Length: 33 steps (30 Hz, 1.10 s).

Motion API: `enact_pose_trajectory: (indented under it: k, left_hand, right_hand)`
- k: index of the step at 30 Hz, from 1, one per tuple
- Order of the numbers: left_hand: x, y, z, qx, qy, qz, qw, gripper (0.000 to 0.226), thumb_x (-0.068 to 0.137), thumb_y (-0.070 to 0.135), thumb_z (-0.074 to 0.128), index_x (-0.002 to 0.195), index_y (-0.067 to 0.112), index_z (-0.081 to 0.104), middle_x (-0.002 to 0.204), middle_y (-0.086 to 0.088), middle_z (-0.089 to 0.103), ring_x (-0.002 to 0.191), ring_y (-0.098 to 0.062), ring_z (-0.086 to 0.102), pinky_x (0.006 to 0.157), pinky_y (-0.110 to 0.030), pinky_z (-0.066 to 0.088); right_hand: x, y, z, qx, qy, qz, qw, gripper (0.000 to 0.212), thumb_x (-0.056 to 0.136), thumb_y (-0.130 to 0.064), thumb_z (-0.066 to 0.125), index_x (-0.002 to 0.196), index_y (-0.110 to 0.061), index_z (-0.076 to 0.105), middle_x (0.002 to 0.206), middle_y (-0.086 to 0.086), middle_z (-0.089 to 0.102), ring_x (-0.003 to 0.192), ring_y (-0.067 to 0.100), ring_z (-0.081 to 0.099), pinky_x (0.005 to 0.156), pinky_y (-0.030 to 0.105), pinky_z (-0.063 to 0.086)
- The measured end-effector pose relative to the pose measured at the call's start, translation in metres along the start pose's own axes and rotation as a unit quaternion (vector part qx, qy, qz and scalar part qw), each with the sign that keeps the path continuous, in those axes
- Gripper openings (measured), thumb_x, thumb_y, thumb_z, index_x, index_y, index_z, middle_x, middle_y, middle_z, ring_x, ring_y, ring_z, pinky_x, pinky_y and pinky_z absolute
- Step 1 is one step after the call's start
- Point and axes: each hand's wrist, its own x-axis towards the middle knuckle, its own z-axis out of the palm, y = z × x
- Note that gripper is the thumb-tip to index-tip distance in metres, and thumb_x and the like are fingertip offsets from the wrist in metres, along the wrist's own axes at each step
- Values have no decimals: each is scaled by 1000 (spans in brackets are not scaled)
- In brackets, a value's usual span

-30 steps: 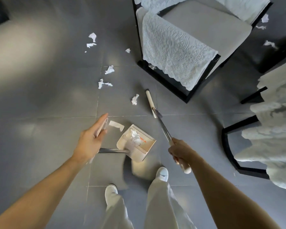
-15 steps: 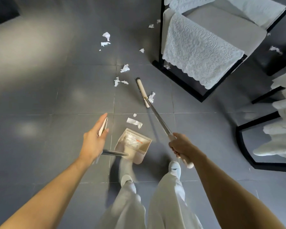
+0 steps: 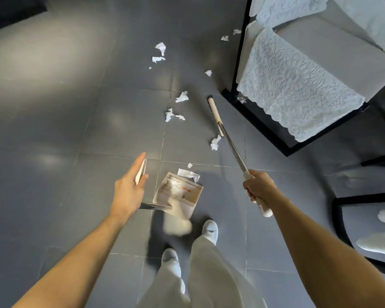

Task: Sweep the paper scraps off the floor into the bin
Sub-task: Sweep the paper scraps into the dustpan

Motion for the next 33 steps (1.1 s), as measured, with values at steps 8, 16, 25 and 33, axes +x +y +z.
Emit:
enact_pose_trajectory:
  k: [8, 16, 25, 33]
  left_hand:
    - [31, 22, 16, -12, -6, 7, 1000, 59, 96, 12, 53, 128, 59, 41, 127, 1, 63, 99, -47, 57, 87, -48, 52]
    - [47, 30, 23, -52, -31, 40, 997, 59, 92, 15, 52, 129, 60, 40, 129, 23, 47, 129, -22, 49, 112, -36, 34]
    - [36, 5, -10, -29, 46, 27, 998, 52, 97, 11, 49, 143, 34, 39, 135, 1, 55, 114, -27, 53, 92, -17, 33]
    - [66, -5, -57, -52, 65, 60, 995, 52, 96, 8, 51, 142, 30, 41, 140, 5, 50, 126, -17, 49, 102, -11, 29]
  right_hand:
    - [31, -26, 0, -70, -93, 6, 993, 33, 81, 6, 45, 111, -2, 57, 54, 10, 47, 36, 15, 42, 39, 20, 35]
    - [-41, -8, 13, -50, -221, 49, 973, 47, 85, 0, 47, 126, -24, 49, 61, 7, 47, 42, 12, 40, 40, 19, 36]
    - [-98, -17, 22, 91, -213, 65, 971, 35, 92, -4, 49, 114, -31, 57, 56, 4, 43, 46, 10, 34, 43, 21, 31]
    - [-97, -61, 60, 133, -200, 0, 971, 45, 91, 3, 44, 101, -38, 58, 48, 2, 41, 37, 12, 34, 32, 18, 33]
